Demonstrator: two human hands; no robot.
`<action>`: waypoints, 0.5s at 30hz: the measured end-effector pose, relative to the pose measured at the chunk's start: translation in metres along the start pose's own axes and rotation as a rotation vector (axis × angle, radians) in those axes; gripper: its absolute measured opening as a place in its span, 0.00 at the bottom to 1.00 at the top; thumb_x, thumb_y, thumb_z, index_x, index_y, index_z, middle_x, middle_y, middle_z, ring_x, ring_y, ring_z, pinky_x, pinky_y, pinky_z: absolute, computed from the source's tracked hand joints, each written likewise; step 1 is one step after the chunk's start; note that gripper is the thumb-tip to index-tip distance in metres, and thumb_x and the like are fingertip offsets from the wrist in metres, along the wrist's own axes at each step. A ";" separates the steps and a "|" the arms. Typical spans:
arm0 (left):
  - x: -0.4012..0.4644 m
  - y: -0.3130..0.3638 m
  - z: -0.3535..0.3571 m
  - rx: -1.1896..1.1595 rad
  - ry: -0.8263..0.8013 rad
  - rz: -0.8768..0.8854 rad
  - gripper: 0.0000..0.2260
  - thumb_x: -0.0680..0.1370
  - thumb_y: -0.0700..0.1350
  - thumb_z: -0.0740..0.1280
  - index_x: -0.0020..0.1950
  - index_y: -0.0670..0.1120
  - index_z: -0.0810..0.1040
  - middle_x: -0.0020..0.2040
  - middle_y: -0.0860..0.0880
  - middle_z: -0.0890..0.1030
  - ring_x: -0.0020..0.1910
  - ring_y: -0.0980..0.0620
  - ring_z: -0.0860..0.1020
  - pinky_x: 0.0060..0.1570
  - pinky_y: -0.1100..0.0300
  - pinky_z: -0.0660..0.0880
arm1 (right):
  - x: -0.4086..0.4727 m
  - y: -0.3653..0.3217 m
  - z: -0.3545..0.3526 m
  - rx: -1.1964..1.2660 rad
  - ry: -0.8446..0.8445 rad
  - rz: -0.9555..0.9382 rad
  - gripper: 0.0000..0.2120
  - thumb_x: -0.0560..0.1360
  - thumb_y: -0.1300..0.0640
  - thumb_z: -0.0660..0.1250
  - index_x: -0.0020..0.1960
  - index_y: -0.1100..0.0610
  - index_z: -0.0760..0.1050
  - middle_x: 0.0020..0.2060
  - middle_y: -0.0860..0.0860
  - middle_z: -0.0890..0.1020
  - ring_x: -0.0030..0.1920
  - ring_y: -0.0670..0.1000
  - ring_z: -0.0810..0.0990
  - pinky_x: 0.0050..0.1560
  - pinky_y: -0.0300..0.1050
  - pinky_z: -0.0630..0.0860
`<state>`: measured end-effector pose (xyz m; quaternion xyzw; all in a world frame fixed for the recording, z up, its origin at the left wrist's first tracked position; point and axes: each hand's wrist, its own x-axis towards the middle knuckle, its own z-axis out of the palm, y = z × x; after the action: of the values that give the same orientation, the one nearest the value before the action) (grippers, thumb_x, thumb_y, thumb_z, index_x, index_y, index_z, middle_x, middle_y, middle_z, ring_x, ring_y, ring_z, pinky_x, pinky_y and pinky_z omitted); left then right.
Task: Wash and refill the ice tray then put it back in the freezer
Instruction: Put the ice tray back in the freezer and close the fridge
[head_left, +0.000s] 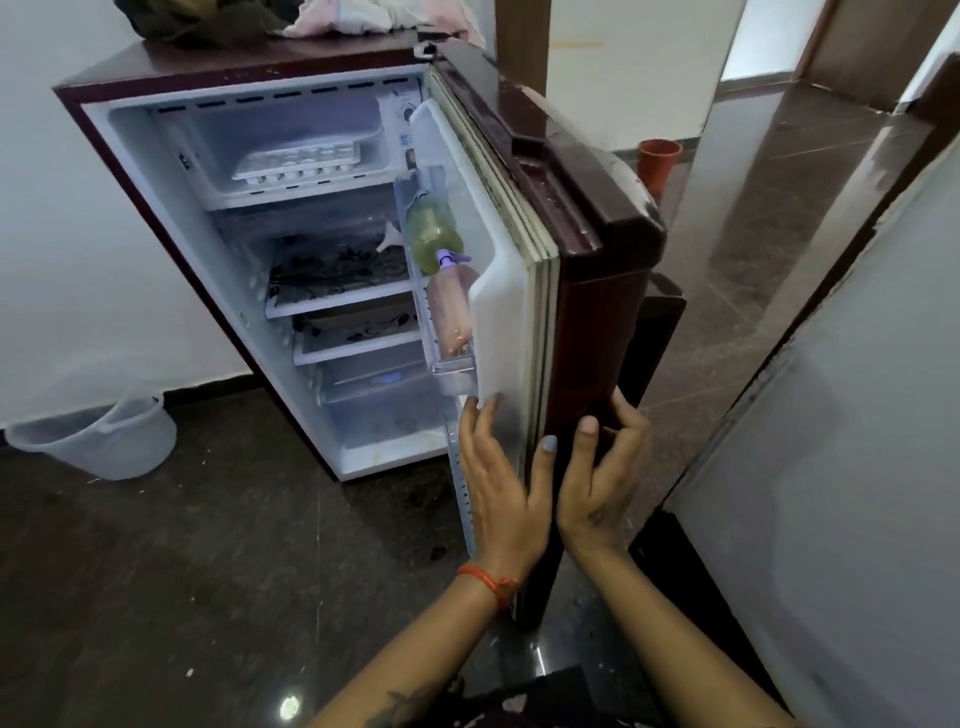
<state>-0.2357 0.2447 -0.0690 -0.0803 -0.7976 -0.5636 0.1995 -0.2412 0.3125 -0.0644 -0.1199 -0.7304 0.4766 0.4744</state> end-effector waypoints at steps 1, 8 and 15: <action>0.000 -0.001 -0.005 -0.004 0.026 -0.013 0.31 0.75 0.69 0.53 0.73 0.53 0.56 0.76 0.46 0.56 0.74 0.65 0.50 0.71 0.72 0.49 | -0.006 -0.003 0.004 -0.012 -0.013 -0.019 0.22 0.80 0.43 0.51 0.63 0.58 0.68 0.56 0.48 0.73 0.55 0.44 0.71 0.57 0.38 0.69; 0.011 -0.017 -0.045 0.034 0.208 -0.077 0.33 0.74 0.70 0.52 0.74 0.55 0.51 0.78 0.49 0.52 0.77 0.56 0.51 0.75 0.59 0.51 | -0.036 -0.018 0.031 -0.098 -0.187 -0.206 0.14 0.79 0.52 0.55 0.61 0.51 0.72 0.47 0.54 0.79 0.50 0.49 0.72 0.53 0.45 0.65; 0.030 -0.030 -0.097 0.047 0.325 -0.138 0.37 0.74 0.70 0.53 0.76 0.50 0.50 0.77 0.47 0.58 0.76 0.52 0.58 0.73 0.47 0.60 | -0.052 -0.048 0.064 0.028 -0.291 -0.293 0.12 0.77 0.57 0.58 0.58 0.51 0.74 0.51 0.51 0.76 0.53 0.45 0.70 0.54 0.43 0.67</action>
<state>-0.2513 0.1408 -0.0555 0.0712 -0.7714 -0.5628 0.2884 -0.2529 0.2183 -0.0618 0.0642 -0.7940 0.4250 0.4299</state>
